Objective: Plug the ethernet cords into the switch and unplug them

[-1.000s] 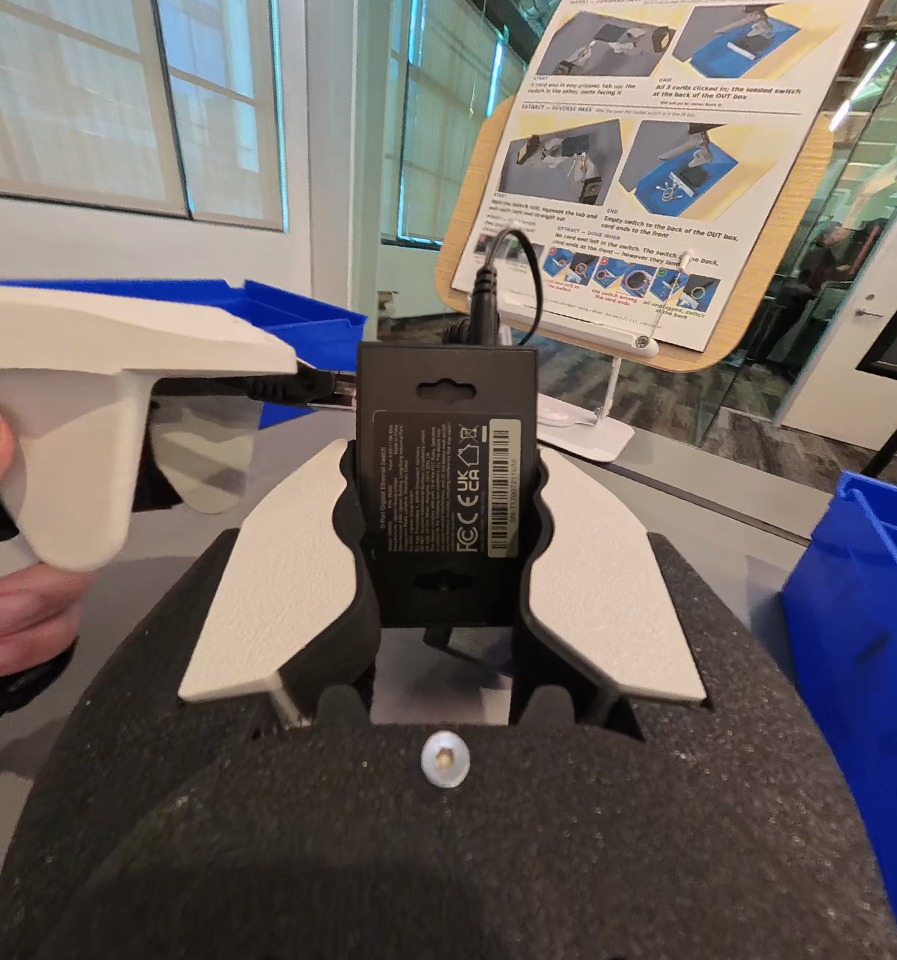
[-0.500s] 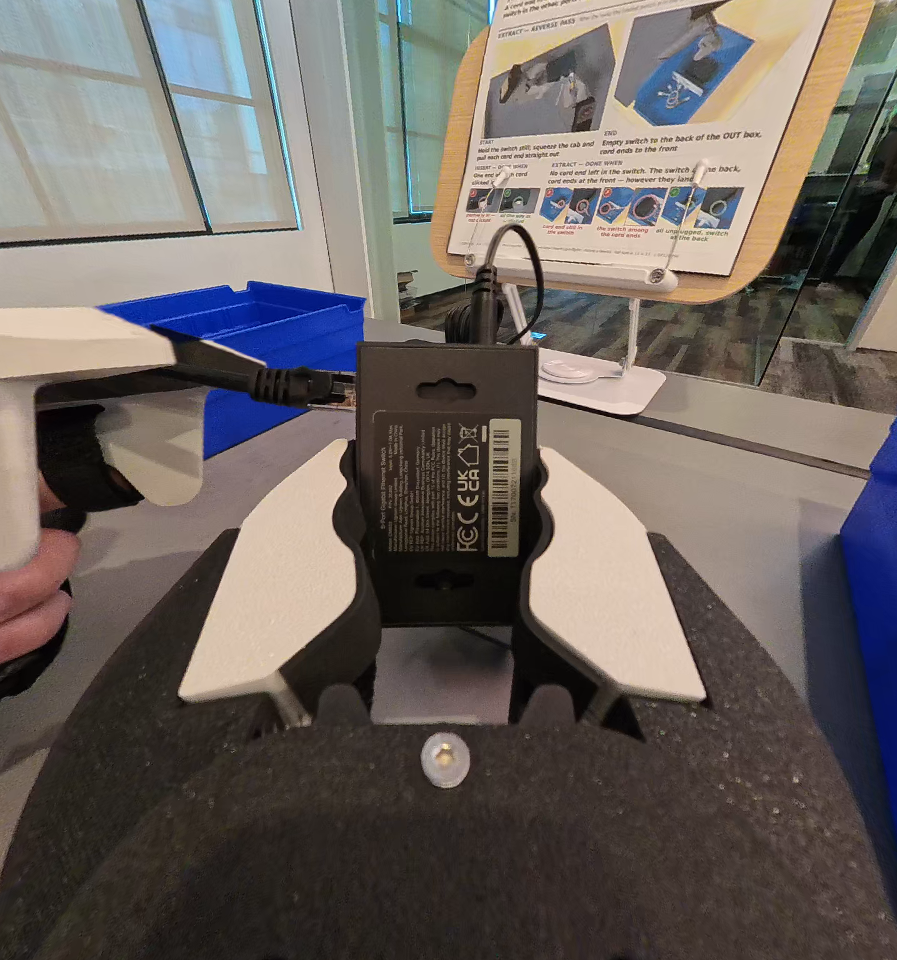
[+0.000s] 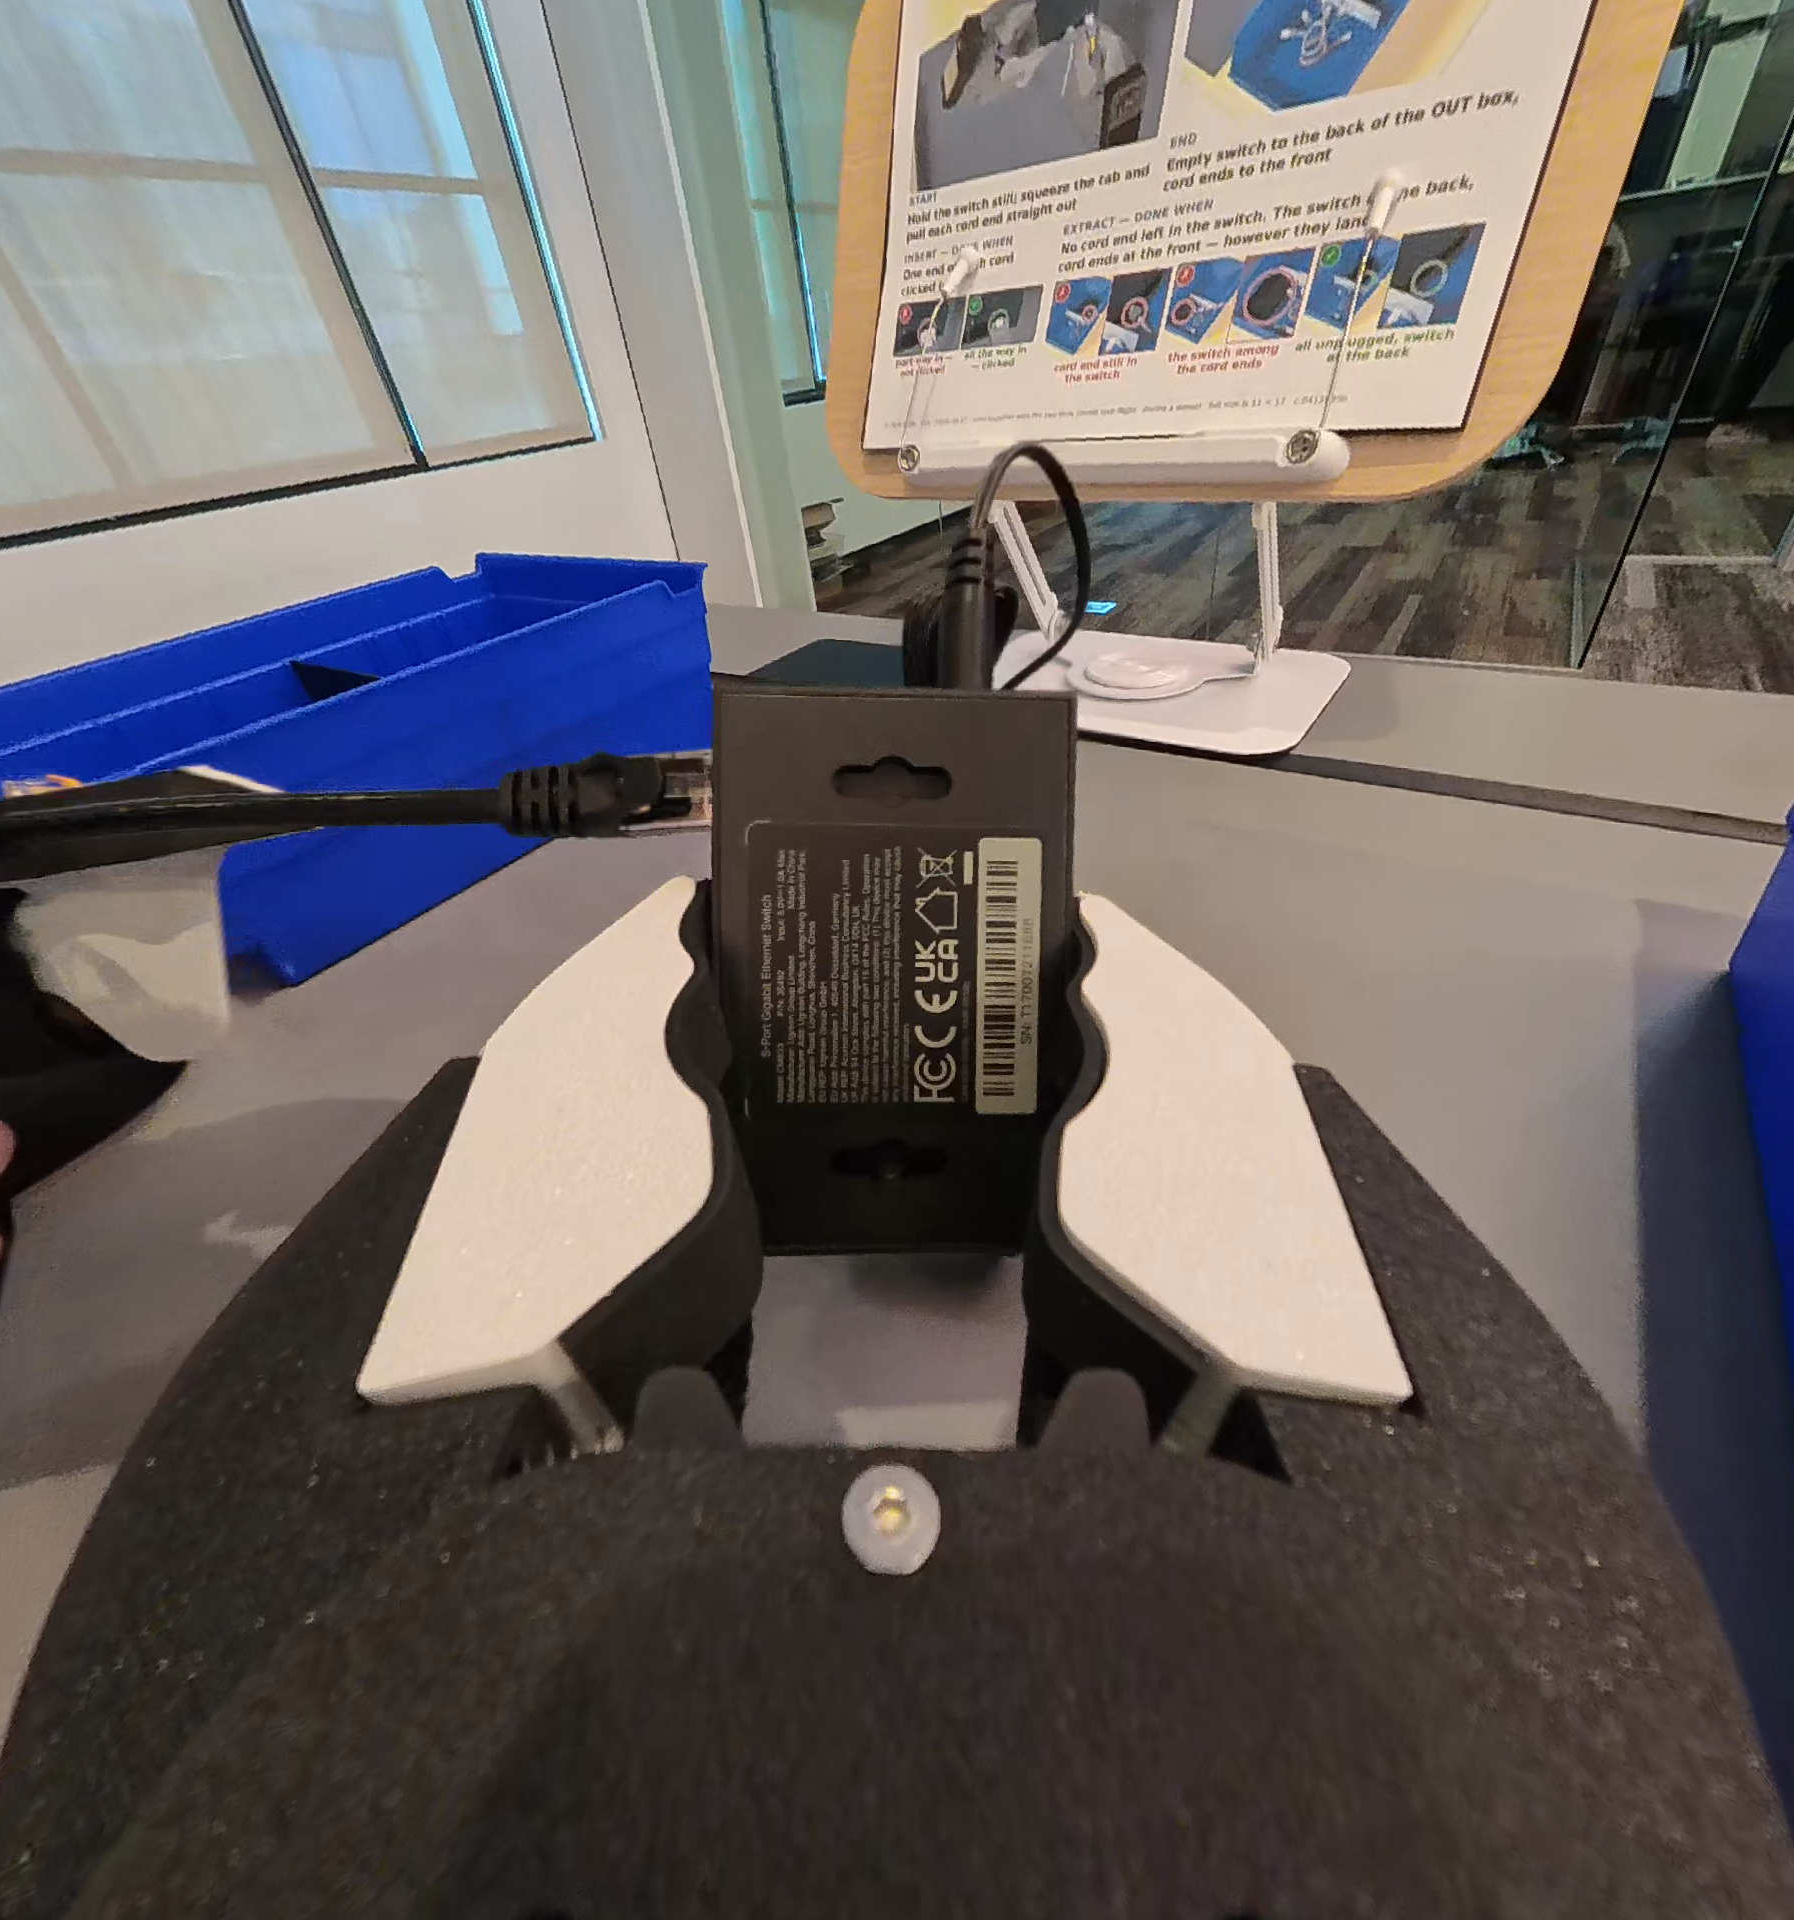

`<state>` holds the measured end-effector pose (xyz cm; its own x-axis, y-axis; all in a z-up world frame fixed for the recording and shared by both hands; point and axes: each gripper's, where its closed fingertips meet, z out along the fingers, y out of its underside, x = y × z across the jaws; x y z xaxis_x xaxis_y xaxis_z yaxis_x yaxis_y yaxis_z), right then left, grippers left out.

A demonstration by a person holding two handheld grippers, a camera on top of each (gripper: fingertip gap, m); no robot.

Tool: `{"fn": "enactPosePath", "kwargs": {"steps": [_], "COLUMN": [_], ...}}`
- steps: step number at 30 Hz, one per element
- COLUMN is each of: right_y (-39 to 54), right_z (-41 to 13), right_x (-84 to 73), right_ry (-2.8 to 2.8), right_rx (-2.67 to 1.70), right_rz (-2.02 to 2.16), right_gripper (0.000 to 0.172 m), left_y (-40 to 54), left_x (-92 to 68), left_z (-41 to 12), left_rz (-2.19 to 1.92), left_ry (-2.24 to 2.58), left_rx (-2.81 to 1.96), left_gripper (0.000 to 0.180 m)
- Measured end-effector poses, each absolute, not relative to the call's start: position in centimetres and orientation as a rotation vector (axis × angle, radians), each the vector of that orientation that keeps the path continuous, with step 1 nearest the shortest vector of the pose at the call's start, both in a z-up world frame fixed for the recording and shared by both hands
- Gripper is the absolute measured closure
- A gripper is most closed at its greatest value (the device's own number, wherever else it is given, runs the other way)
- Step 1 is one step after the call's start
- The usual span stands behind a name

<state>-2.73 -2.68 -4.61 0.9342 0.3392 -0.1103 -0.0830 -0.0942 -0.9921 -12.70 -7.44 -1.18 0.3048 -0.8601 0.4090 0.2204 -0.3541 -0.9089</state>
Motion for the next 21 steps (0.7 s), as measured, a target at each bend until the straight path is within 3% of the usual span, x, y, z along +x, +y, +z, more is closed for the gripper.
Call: {"fn": "enactPosePath", "kwargs": {"steps": [12,17,21], "right_y": [-2.1,-2.3,-2.5], "right_z": [-7.0,-7.9,-7.9], "right_x": [-2.7,-3.1,-3.9], "right_ry": [-0.180,-0.255,-0.316], "right_rx": [-1.741,-1.787,-1.779], "right_rz": [0.415,0.380,0.341], "right_gripper": [0.111,0.111,0.111], "left_y": [-6.7,-5.6,-5.0], "left_x": [-16.4,-17.6,-15.2], "left_z": [-0.4,1.5,-0.3], "left_rz": [-1.247,-1.264,-1.178], "left_ry": [0.608,0.740,0.973], "left_rx": [-1.589,-1.701,-1.837], "left_gripper": [0.115,0.120,0.126]}}
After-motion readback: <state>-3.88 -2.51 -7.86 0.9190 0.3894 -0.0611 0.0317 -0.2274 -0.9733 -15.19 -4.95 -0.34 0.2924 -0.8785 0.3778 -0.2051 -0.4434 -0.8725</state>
